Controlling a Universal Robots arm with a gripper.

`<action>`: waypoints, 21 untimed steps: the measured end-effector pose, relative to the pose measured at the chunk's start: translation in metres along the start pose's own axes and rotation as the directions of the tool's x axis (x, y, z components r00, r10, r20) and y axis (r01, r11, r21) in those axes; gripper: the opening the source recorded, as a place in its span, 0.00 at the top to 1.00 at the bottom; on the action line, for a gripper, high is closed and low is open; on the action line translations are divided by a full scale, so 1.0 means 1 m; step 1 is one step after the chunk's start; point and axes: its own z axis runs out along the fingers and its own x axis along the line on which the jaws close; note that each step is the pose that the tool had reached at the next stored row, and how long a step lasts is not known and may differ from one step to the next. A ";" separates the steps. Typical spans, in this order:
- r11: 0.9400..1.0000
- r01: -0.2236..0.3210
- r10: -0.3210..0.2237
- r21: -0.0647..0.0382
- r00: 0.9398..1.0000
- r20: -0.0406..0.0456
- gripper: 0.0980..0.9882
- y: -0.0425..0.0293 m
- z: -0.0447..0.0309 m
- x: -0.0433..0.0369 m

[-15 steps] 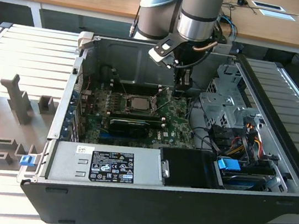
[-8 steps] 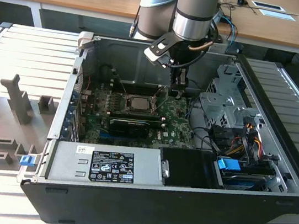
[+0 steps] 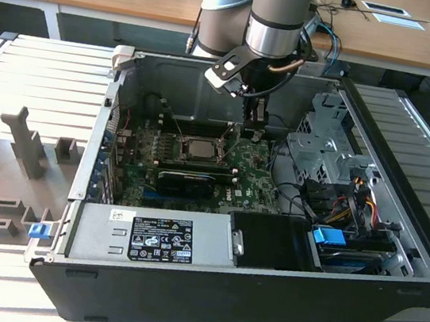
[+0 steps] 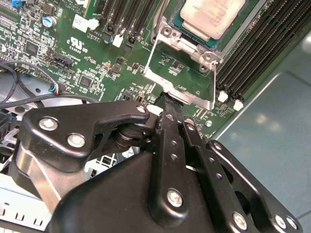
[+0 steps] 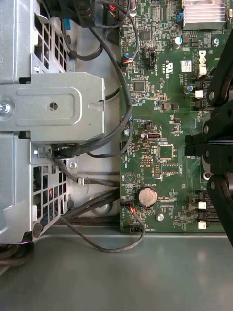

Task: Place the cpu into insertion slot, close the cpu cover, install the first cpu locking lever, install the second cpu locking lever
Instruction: 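Close the cpu cover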

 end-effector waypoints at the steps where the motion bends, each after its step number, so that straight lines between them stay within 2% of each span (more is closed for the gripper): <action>1: 1.000 0.000 0.000 0.000 1.000 0.000 0.99 -0.0005 0.0000 0.0000; 21: 1.000 0.000 0.000 0.000 1.000 0.000 0.99 -0.0060 -0.0003 -0.0001</action>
